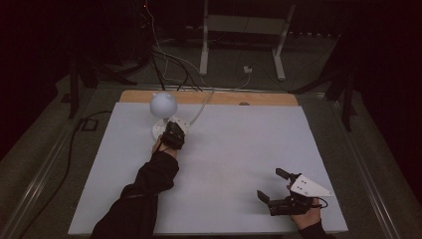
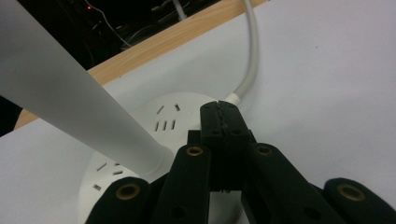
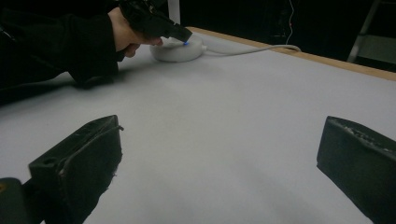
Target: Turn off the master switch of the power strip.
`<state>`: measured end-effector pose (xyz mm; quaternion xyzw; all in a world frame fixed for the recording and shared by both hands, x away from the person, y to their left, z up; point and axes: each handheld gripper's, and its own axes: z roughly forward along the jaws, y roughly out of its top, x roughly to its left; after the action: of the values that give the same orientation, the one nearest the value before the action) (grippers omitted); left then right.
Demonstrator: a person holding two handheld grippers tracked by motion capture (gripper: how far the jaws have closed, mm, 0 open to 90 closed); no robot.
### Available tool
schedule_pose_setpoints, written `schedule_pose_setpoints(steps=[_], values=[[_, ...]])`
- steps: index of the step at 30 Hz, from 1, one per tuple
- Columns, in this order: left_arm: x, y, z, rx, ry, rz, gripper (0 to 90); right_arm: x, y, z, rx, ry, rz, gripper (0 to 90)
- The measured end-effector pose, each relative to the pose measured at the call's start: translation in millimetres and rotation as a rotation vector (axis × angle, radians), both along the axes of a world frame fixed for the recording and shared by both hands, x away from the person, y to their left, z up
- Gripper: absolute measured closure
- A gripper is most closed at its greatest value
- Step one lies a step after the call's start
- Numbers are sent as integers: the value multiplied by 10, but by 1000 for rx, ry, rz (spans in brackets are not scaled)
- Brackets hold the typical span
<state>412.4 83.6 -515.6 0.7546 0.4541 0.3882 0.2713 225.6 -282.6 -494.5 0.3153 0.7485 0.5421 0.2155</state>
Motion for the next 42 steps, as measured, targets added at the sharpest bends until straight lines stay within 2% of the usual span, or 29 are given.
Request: schedule_pose_setpoints(steps=[2, 6, 19, 31, 36, 38, 42], values=[[12, -3, -5, -1, 3, -5, 900, 0, 1, 0, 0, 0, 0, 3], [36, -16, -11, 25, 6, -7, 900, 2, 2, -3, 1, 2, 0, 3], [63, -8, -22, 7, 5, -4, 900, 1, 5, -4, -2, 3, 3, 3], [63, -40, -41, 61, 0, -15, 900, 0, 6, -3, -5, 0, 5, 3], [80, -8, -55, 60, -1, 3, 900, -1, 8, -4, -6, 0, 5, 3], [75, -8, -58, 75, -4, -2, 900, -2, 9, -4, -6, -1, 6, 3], [80, 9, -49, 70, 5, -18, 900, 0, 11, -6, -5, 3, 4, 3]])
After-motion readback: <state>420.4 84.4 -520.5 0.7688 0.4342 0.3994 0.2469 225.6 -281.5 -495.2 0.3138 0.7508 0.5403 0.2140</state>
